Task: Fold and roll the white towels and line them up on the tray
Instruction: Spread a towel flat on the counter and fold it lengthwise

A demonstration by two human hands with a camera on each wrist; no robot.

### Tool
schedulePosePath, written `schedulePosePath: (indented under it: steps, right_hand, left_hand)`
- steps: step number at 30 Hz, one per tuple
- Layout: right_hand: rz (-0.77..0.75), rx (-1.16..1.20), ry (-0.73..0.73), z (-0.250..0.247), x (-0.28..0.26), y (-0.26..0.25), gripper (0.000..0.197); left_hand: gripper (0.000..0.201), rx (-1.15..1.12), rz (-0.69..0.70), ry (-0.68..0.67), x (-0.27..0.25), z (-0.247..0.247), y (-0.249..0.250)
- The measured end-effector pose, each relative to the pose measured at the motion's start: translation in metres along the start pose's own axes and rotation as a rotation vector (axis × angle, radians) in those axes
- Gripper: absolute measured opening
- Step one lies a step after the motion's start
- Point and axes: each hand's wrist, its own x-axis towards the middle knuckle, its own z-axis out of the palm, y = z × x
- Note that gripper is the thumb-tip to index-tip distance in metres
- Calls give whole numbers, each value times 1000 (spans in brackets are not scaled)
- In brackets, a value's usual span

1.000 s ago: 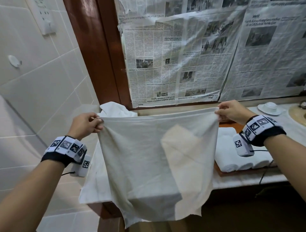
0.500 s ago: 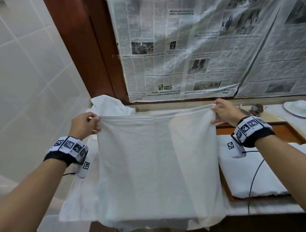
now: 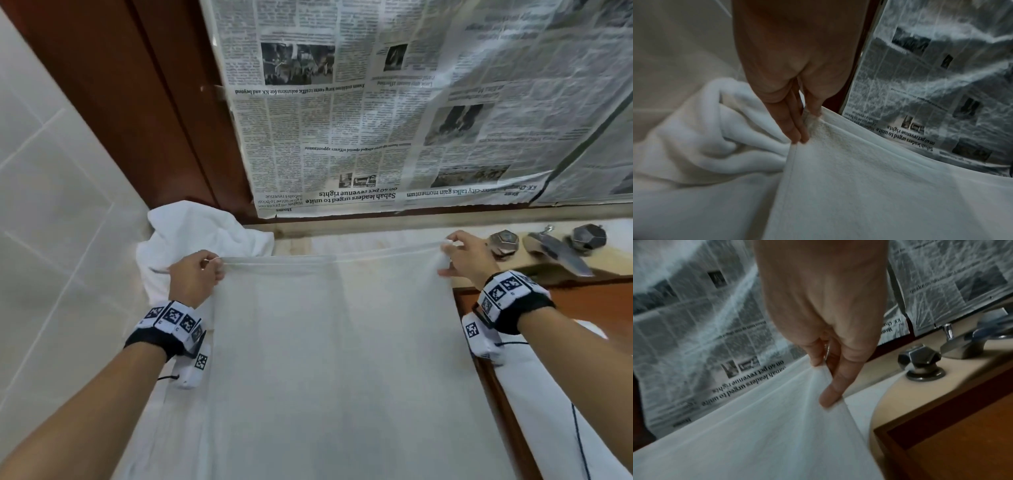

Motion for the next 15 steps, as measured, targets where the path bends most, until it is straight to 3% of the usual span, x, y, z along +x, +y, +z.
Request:
schedulePosePath:
  steps: [6, 15]
  right_hand:
    - [41, -9, 74, 35, 35, 17, 11]
    - [-19, -221, 71, 60, 60, 45, 11]
  left_hand:
    - [15, 238, -8, -9, 43, 32, -28]
    - [19, 441, 135, 72, 34, 52, -38]
